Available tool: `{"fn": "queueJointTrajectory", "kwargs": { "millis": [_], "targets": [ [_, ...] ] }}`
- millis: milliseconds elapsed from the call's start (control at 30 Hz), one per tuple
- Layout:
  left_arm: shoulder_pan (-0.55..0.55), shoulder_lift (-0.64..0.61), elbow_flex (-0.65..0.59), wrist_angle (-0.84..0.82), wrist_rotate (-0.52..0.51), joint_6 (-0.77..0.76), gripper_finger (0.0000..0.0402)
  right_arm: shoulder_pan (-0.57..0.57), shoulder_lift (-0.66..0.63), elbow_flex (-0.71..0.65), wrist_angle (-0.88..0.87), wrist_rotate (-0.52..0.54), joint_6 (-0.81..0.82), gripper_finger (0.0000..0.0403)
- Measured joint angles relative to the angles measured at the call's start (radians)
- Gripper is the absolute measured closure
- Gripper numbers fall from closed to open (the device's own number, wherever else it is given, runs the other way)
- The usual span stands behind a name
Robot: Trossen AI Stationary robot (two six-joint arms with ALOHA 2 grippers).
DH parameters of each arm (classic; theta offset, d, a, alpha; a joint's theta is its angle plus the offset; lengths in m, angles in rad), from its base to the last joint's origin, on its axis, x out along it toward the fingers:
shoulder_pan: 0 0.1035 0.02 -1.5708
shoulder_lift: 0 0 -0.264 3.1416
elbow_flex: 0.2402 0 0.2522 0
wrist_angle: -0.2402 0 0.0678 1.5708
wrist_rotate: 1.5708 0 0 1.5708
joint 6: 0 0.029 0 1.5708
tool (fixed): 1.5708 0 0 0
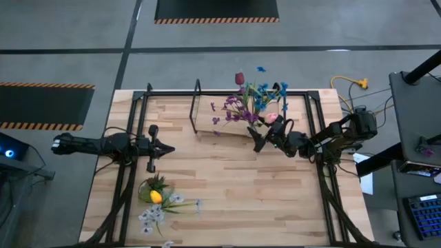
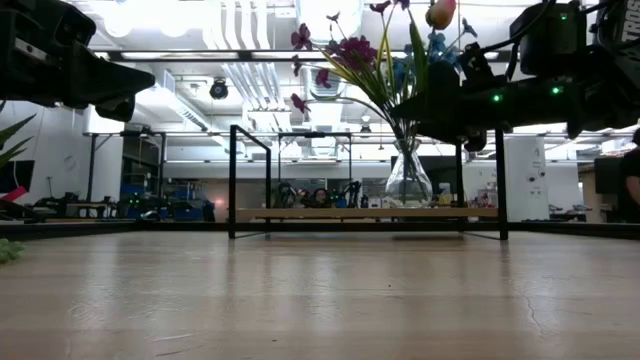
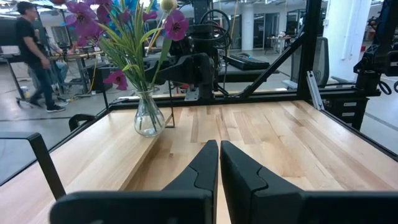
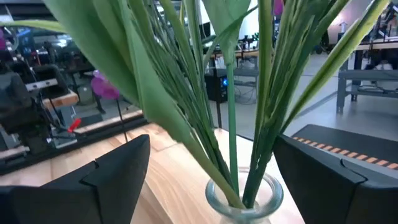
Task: Pick and place flowers into a vace then onto a shelf
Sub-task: Put the transparent vase on the shelf
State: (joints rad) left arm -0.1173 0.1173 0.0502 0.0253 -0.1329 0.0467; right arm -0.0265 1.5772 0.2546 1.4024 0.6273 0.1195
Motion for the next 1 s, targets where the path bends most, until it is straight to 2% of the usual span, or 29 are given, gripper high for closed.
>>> {"fn": "queueJointTrajectory", "kwargs": {
  "millis": [400, 633, 1000],
  "targets": [
    [0.000, 0.000, 0.000, 0.000, 0.000, 0.000, 0.0402, 0.000, -0.004, 0.000, 0.097, -0.024, -0.029, 0.0074],
    [0.000, 0.000, 0.000, -0.002, 0.000, 0.000, 0.0402, 0.003, -0.067, 0.000, 0.091, -0.049, -0.084, 0.0074],
    [0.000, 0.000, 0.000, -0.007, 0.000, 0.000, 0.0402, 0.003, -0.276, 0.000, -0.122, -0.061, -0.096, 0.0074]
  ]
}}
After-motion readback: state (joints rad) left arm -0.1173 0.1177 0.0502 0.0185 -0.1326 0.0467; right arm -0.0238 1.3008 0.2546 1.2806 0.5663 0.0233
